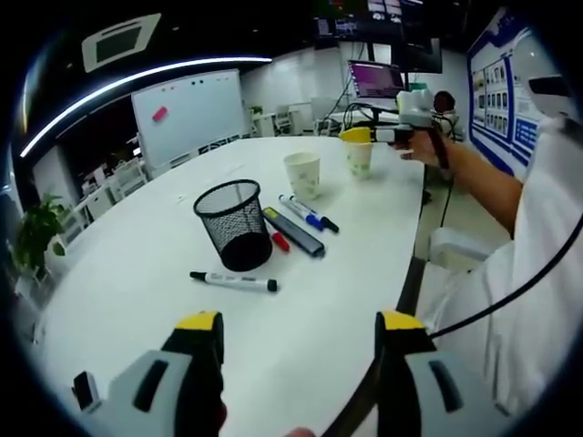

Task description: Place the scattered laser pointers and whiteboard markers into the pen holder and stack the scattered paper cups together

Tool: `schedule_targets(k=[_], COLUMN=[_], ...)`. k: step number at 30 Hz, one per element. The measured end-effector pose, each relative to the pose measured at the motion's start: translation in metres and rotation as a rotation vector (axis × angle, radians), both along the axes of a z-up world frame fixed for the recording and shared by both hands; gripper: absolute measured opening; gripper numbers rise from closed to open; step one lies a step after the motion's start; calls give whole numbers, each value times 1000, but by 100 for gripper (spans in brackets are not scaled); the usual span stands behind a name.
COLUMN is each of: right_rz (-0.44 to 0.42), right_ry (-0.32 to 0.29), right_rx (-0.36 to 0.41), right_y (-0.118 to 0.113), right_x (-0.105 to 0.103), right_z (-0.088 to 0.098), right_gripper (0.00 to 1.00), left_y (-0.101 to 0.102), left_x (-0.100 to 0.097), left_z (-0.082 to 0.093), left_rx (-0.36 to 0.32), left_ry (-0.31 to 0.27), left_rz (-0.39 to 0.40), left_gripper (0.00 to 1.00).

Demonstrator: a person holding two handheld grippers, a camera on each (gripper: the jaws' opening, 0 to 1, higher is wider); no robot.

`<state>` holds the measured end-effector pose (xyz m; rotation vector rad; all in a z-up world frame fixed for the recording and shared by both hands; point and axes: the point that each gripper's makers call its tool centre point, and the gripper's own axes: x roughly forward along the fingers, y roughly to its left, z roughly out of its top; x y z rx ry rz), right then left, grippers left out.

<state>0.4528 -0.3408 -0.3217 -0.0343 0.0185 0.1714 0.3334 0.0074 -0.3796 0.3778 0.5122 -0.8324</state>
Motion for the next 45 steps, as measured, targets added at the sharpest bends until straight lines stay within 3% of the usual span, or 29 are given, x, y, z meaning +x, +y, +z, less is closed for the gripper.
schedule_targets(k=[13,35,38,45], right_rz=[0,73,71,84], right_ry=[-3,-35,-46,-58], right_rx=[-18,-40,-51,-35], right_y=[8,33,36,42], right_x=[2,5,6,10], right_z=[3,10,12,15], right_gripper=[94,80,73,73], left_y=[1,4,4,1], left_x=[1,0,1,0], left_z=[-1,-4,-6,-4], left_rx=[-8,-20,-19,-26], left_ry=[-2,6,10,9], left_rz=[1,1,4,-2], left_gripper=[68,68,68,68])
